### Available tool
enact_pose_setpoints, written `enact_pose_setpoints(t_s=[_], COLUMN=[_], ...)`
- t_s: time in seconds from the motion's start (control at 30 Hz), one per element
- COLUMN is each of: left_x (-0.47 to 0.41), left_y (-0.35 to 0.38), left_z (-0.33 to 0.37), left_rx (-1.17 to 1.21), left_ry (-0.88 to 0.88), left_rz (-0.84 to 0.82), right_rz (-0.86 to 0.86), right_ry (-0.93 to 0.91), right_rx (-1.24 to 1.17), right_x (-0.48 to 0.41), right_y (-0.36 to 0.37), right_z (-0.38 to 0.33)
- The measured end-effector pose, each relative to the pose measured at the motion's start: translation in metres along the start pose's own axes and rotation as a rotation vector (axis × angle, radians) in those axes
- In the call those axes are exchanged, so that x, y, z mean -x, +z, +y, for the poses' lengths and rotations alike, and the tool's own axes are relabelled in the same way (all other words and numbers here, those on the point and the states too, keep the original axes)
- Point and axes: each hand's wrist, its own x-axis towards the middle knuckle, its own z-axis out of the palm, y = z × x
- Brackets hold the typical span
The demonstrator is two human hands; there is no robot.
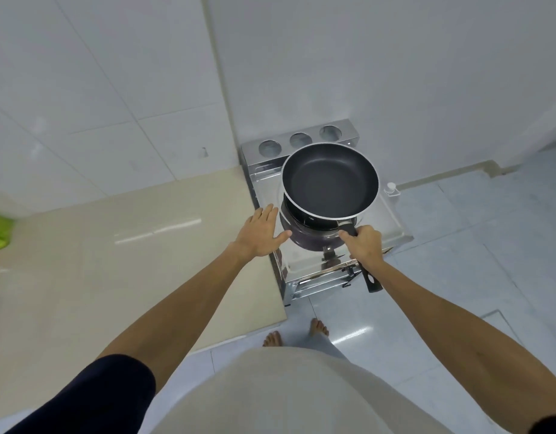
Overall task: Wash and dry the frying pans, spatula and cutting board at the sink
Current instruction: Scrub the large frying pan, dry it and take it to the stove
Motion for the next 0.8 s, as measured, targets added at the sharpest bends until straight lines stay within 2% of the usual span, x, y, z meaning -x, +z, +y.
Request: enact_pose_setpoints(t_s=[0.37,0.57,0.8], left_x=[-0.052,-0.060,-0.065], left_y=[0.031,0.050,0.056], left_z=[0.052,0.058,0.058], left_rx=[0.011,0.032,-0.008], left_ry=[-0.073,-0.110,-0.112], left_rz=[-0.093,-0.130,-0.149], right_rz=[-0.115,-0.158,-0.204], right_ry=[-0.069,-0.070,-0.039], right_rx=[0.048,-0.004,-0.108], right_x=[-0.047,-0.041,-0.060], right_y=[-0.004,-0.005,0.018], right_z=[0.028,0.021,0.053])
